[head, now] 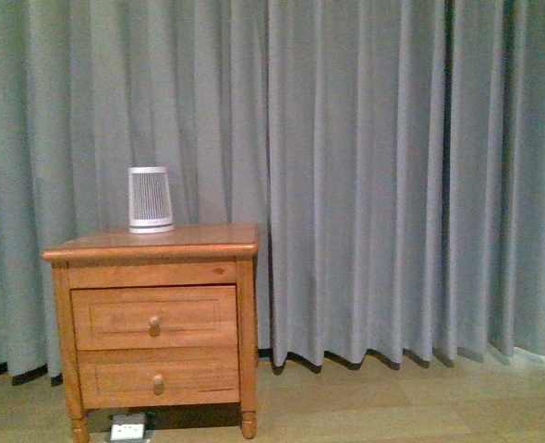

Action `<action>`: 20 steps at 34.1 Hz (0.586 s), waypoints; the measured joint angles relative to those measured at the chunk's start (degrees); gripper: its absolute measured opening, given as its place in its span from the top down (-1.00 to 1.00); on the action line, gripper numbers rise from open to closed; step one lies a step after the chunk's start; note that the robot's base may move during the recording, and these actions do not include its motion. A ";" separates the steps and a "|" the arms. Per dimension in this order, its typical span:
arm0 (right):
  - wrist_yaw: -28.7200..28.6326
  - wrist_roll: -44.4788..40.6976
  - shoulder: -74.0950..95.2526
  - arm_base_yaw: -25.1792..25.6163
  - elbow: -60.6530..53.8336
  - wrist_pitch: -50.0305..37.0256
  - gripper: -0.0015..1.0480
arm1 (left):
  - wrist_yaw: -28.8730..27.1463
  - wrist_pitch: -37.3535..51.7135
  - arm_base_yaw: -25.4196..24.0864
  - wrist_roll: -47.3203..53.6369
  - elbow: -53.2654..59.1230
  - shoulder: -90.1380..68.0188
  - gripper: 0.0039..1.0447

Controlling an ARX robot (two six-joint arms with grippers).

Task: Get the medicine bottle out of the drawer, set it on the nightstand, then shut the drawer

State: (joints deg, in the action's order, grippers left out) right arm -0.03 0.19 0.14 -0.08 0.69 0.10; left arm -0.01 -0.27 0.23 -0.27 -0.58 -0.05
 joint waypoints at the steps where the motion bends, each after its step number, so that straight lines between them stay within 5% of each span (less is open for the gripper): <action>1: 0.00 -0.02 0.00 0.00 0.00 0.00 -0.87 | 0.00 0.00 0.00 0.00 0.00 0.00 -0.88; 20: 0.00 0.00 0.00 0.00 0.00 0.00 -0.87 | 0.00 0.00 0.00 0.00 0.00 0.00 -0.88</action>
State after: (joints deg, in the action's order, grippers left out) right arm -0.03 0.19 0.14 -0.08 0.69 0.10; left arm -0.01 -0.27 0.23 -0.27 -0.58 -0.05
